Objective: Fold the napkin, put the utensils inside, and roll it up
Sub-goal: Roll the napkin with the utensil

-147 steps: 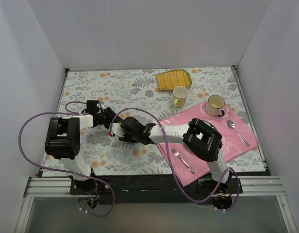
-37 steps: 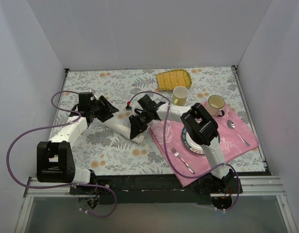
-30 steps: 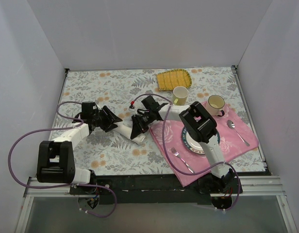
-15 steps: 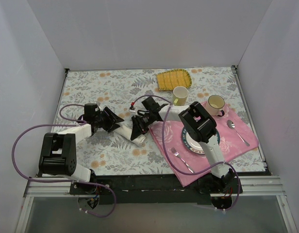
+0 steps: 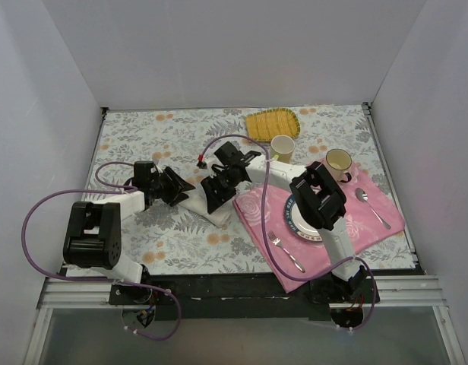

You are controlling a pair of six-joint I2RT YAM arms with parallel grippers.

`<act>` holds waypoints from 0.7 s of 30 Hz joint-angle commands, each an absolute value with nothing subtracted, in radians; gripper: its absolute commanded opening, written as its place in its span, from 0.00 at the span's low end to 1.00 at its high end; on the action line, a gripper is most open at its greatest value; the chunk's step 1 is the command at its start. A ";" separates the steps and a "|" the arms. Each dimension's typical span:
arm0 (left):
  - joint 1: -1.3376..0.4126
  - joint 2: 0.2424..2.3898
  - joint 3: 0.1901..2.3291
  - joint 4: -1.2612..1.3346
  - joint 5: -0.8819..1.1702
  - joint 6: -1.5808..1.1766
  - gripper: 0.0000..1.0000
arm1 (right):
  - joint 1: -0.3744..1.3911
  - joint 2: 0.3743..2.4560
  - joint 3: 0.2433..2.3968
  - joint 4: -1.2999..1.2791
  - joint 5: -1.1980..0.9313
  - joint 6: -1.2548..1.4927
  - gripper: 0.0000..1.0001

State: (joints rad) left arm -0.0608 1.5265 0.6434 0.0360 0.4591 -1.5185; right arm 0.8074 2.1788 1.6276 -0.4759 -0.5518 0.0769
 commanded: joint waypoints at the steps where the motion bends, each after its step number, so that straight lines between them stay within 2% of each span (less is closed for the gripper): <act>1: -0.060 1.543 0.650 -0.023 0.411 -1.482 0.48 | 0.818 2.141 1.678 -0.488 -0.482 0.048 0.62; 7: -0.060 1.565 0.670 -0.051 0.405 -1.465 0.48 | 0.827 2.157 1.626 -0.431 -0.436 0.061 0.61; 14: -0.058 1.611 0.750 -0.104 0.407 -1.437 0.48 | 0.842 2.114 1.500 -0.403 -0.393 0.028 0.54; 21: -0.057 1.631 0.833 -0.144 0.440 -1.420 0.48 | 0.850 2.115 1.586 -0.480 -0.316 0.003 0.53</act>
